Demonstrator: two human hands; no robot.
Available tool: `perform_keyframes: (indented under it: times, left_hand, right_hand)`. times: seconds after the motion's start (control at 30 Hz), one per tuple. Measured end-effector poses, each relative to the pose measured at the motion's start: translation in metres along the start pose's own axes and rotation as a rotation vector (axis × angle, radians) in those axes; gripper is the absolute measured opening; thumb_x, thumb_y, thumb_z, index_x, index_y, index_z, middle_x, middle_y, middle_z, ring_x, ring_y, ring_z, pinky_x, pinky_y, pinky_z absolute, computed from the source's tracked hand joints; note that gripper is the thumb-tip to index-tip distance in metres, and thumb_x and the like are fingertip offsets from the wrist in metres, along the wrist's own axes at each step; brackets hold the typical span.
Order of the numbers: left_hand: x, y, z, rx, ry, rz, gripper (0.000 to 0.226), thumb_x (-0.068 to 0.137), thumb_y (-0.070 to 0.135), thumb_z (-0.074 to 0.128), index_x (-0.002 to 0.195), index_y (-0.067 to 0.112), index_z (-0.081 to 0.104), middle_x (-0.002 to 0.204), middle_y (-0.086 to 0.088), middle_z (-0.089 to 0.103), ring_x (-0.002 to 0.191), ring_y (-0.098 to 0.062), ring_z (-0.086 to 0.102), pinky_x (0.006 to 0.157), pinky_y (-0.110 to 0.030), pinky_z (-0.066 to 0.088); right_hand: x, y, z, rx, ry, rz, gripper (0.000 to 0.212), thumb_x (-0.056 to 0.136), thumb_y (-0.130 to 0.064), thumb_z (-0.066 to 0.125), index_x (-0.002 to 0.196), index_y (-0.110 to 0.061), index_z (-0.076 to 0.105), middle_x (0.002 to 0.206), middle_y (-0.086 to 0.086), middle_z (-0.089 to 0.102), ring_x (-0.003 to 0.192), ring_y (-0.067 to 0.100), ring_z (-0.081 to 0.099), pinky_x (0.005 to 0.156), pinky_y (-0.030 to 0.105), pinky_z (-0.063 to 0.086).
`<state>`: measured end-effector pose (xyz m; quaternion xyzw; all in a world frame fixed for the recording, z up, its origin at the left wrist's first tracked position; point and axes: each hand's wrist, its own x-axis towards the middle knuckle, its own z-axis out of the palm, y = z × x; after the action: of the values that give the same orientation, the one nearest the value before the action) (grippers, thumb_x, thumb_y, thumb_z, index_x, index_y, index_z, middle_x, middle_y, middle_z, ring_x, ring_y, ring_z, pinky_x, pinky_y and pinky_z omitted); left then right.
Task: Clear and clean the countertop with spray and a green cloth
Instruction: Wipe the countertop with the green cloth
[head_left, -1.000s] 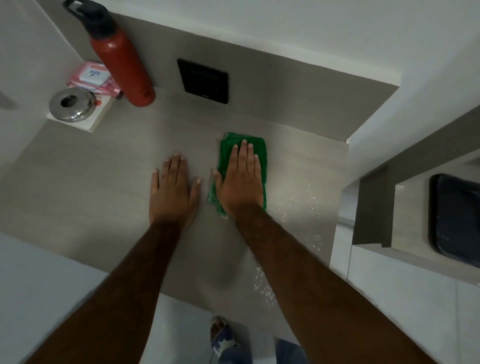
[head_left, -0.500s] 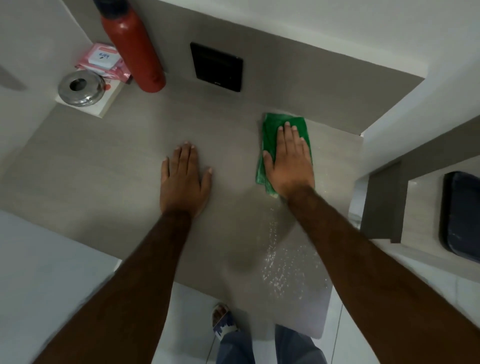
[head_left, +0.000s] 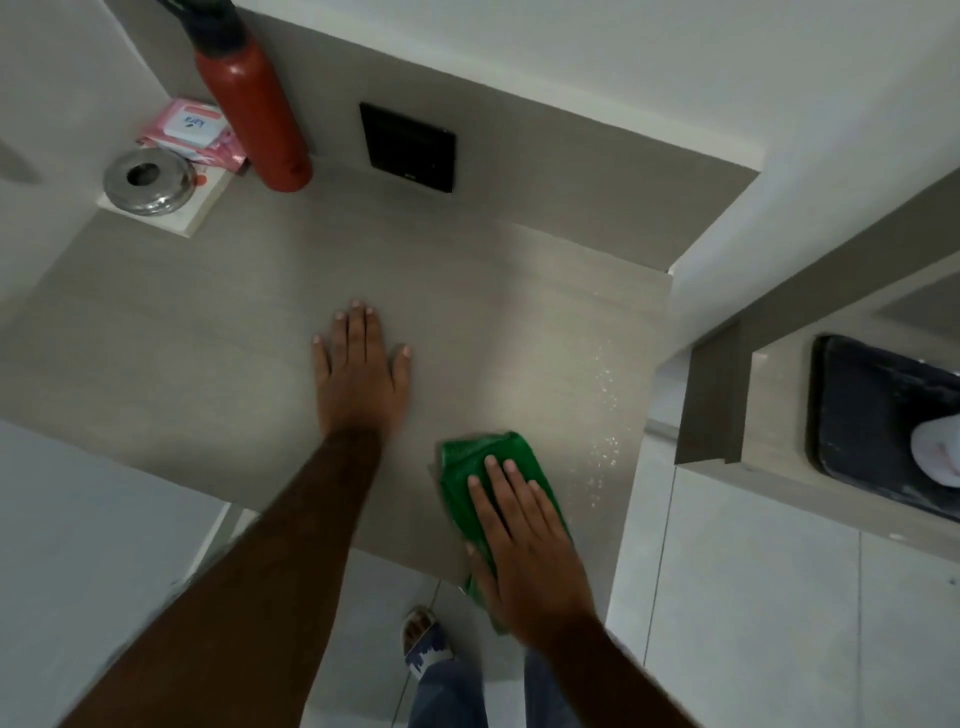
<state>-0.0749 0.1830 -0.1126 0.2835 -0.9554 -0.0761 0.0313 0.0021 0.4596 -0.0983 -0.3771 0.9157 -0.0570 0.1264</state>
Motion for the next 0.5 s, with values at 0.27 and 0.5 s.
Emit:
perform_keyframes:
  times: [0.27,0.5]
  left_hand:
    - [-0.001,0.000,0.008,0.000,0.064,-0.003,0.068,0.101,0.048,0.035,0.156,0.007,0.031,0.164,-0.012,0.029,0.153,-0.031,0.024,0.123,-0.055,0.016]
    - [-0.001,0.001,0.007,-0.002,0.056,-0.005,0.067,0.103,0.049,0.030,0.158,0.010,0.027,0.166,-0.008,0.025,0.154,-0.027,0.021,0.124,-0.054,0.015]
  right_hand:
    - [0.158,0.126,-0.057,0.006,0.146,0.284,0.063,0.108,-0.042,0.031,0.165,-0.017,0.020,0.173,0.010,0.017,0.161,0.028,0.013,0.131,0.045,0.012]
    - [0.165,0.064,-0.045,0.032,0.172,0.279,0.065,0.101,-0.032,0.041,0.162,-0.011,0.030,0.170,0.013,0.026,0.158,0.033,0.024,0.128,0.048,0.016]
